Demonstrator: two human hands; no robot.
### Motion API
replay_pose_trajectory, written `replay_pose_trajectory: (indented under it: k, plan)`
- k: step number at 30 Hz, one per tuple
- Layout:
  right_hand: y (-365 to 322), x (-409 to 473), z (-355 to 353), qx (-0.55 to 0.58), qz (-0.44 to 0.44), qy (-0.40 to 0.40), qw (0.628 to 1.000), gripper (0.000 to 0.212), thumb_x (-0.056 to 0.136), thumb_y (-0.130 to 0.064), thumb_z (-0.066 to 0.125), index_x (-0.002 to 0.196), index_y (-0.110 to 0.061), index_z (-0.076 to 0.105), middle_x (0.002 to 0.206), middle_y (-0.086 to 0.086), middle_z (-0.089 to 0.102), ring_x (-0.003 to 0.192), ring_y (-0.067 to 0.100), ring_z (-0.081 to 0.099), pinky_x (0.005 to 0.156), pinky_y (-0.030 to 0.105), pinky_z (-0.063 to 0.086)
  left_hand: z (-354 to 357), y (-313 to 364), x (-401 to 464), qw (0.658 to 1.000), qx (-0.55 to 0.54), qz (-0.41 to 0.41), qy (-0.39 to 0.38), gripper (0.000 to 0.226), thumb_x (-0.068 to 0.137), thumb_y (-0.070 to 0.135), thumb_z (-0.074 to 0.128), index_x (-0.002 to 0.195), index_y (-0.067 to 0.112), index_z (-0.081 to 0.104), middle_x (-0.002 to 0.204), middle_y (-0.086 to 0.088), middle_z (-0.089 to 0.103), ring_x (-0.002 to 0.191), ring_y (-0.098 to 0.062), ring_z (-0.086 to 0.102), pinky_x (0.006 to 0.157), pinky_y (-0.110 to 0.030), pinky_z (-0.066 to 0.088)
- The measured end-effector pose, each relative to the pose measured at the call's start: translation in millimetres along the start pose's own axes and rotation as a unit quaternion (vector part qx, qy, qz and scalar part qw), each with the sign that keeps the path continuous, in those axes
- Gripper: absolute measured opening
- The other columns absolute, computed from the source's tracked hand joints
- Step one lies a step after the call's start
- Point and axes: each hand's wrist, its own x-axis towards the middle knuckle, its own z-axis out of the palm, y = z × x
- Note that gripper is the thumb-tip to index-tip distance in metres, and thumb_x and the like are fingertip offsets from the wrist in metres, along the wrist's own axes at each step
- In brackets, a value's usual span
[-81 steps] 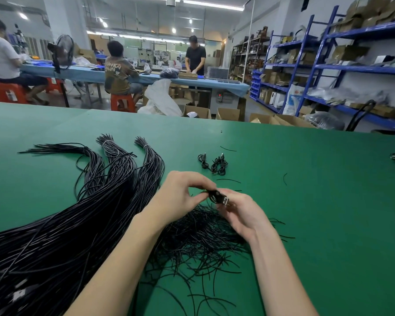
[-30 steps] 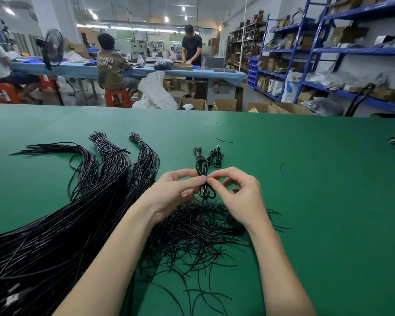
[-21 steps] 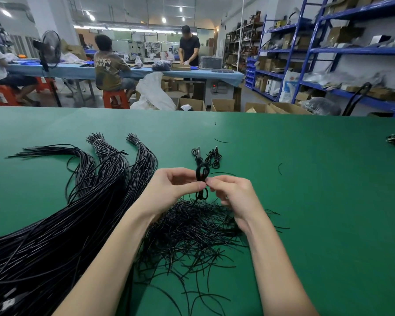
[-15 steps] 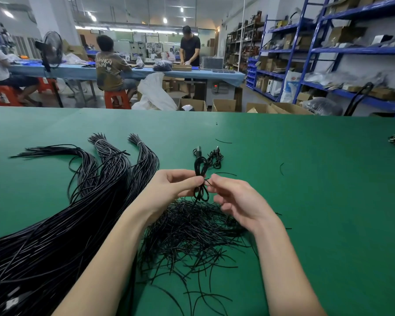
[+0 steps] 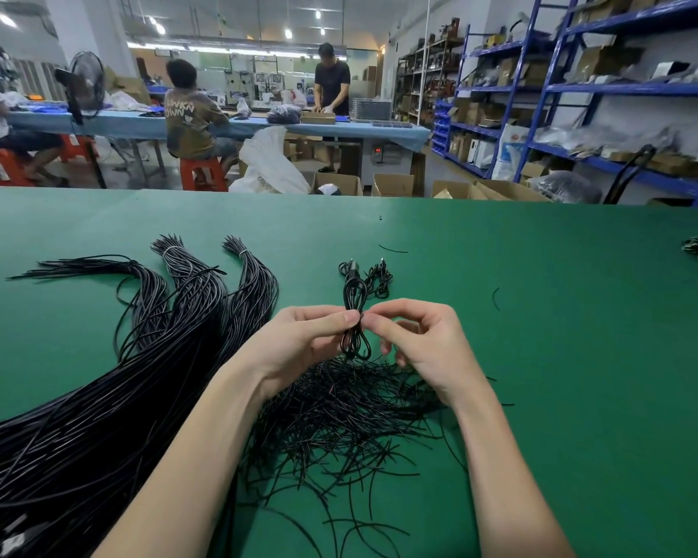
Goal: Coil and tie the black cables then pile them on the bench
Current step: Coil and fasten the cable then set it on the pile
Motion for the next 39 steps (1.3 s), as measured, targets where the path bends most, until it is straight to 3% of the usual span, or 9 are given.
replay_pose_trajectory:
  k: [8,10,13,15,19,21,24,28,39]
  plan:
    - [8,5,18,0.176,0.143,0.097,0.969,0.015,0.089,-0.009,0.074,0.075,-0.013,0.08,0.063,-0.005,0.058,0.053,0.003,0.044,0.044,0.014,0.031,13,-10,2,0.962,0.139,0.211,0.106,0.024,0.076,0.007,0.082,0.099,0.012,0.08,0.098,-0.003,0.079,0.094,-0.015,0.075,0.084,-0.022,0.057]
    - [10,8,16,0.212,0.196,0.088,0.953,0.013,0.088,-0.007,0.072,0.078,-0.01,0.078,0.065,-0.002,0.058,0.052,0.003,0.044,0.041,0.014,0.03,10,-13,2,0.895,0.281,0.325,0.118,0.022,0.079,0.004,0.082,0.099,0.013,0.081,0.097,0.002,0.079,0.093,-0.013,0.075,0.088,-0.026,0.058]
    - [15,8,9,0.214,0.258,0.06,0.94,0.006,0.079,-0.015,0.079,0.074,-0.013,0.082,0.067,-0.003,0.065,0.055,0.005,0.049,0.039,0.013,0.031,2,-15,5,0.728,0.485,0.478,0.083,0.024,0.081,0.002,0.081,0.104,0.011,0.08,0.105,0.002,0.077,0.095,-0.01,0.072,0.09,-0.024,0.055]
    - [17,6,5,0.246,0.276,0.032,0.929,0.013,0.066,-0.024,0.081,0.075,-0.015,0.083,0.07,-0.002,0.068,0.053,0.005,0.05,0.038,0.012,0.033,0,-16,6,0.702,0.511,0.492,0.061,0.025,0.083,0.001,0.079,0.106,0.01,0.079,0.11,0.001,0.076,0.099,-0.014,0.07,0.092,-0.026,0.055]
    - [17,6,4,0.254,0.205,0.064,0.943,0.03,0.069,-0.022,0.081,0.095,-0.009,0.078,0.074,-0.002,0.072,0.052,0.002,0.056,0.039,0.012,0.038,6,-19,9,0.755,0.49,0.404,0.163,0.028,0.085,0.008,0.078,0.109,0.023,0.078,0.117,0.007,0.069,0.107,-0.007,0.062,0.092,-0.015,0.047]
    - [16,7,6,0.189,0.141,0.105,0.966,0.012,0.081,-0.019,0.081,0.091,-0.014,0.078,0.077,-0.004,0.076,0.057,0.001,0.063,0.044,0.013,0.043,8,-15,9,0.851,0.403,0.244,0.234,0.021,0.088,0.02,0.075,0.108,0.026,0.071,0.104,0.011,0.068,0.091,-0.004,0.064,0.074,-0.013,0.048]
    - [18,7,6,0.101,0.067,0.116,0.986,0.002,0.088,-0.018,0.079,0.087,-0.02,0.079,0.081,-0.005,0.078,0.061,0.003,0.066,0.048,0.015,0.045,9,-7,7,0.984,0.126,-0.024,0.123,0.03,0.096,0.041,0.064,0.107,0.013,0.068,0.078,0.009,0.071,0.065,-0.009,0.058,0.062,-0.021,0.045]
    - [21,3,8,0.054,0.041,0.082,0.994,0.011,0.086,-0.019,0.081,0.08,-0.028,0.081,0.081,-0.002,0.077,0.056,0.005,0.061,0.045,0.015,0.04,11,-7,2,0.998,0.038,-0.043,0.006,0.025,0.087,0.03,0.07,0.099,0.008,0.075,0.063,0.01,0.063,0.05,-0.001,0.044,0.05,-0.013,0.037]
    - [26,5,4,-0.003,-0.025,0.082,0.996,0.005,0.087,-0.031,0.08,0.085,-0.035,0.081,0.074,-0.008,0.074,0.062,0.005,0.049,0.062,0.017,0.043,16,-5,1,0.998,-0.011,-0.011,0.059,0.031,0.059,0.021,0.086,0.088,0.011,0.083,0.094,-0.008,0.078,0.072,-0.012,0.074,0.061,-0.013,0.055]
